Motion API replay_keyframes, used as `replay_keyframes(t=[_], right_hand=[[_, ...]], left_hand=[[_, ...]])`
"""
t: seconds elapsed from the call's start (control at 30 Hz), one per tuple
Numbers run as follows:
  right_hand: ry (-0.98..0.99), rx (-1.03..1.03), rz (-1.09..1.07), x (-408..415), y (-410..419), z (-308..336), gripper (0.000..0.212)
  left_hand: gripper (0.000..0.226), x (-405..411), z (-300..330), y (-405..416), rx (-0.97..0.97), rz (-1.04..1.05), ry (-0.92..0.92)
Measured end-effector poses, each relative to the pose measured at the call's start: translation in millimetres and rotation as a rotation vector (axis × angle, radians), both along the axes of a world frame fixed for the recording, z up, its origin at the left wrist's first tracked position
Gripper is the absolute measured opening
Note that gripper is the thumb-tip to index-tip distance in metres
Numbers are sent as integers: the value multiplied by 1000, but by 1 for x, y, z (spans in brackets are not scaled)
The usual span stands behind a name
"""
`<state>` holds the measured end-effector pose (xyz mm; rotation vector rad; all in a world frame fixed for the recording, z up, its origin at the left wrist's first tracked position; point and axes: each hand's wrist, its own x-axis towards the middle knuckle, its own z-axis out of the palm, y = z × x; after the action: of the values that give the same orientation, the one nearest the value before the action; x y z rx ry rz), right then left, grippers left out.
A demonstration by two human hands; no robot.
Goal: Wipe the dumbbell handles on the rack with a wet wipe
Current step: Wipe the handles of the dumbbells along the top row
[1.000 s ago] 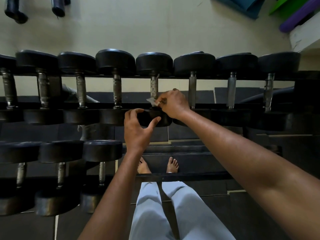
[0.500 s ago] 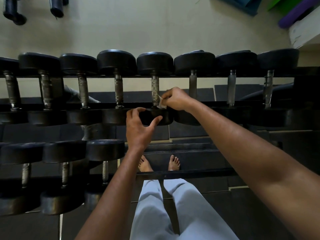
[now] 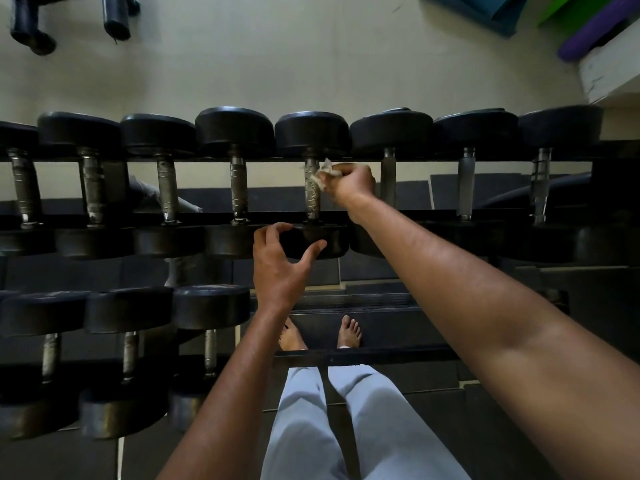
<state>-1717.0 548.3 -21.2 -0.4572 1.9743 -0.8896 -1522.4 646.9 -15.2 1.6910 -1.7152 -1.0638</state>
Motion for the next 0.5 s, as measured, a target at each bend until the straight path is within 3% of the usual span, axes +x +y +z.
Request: replay_keyframes(t=[0.17,0.23,0.37,0.5], right_hand=[[52,-124,-65,6,-11,12,15],[290,-211,107,9,1,16,11],[791,-468,658,14,1,25,16],[1009,-203,1059,15,-27,42,20]], left_hand=[[68,-2,0,-1,3,4,-18],[71,-2,0,1,13,31,-22],[77,-2,-1,7,-1,56,-25],[77,0,3,9,-14,59,-41]])
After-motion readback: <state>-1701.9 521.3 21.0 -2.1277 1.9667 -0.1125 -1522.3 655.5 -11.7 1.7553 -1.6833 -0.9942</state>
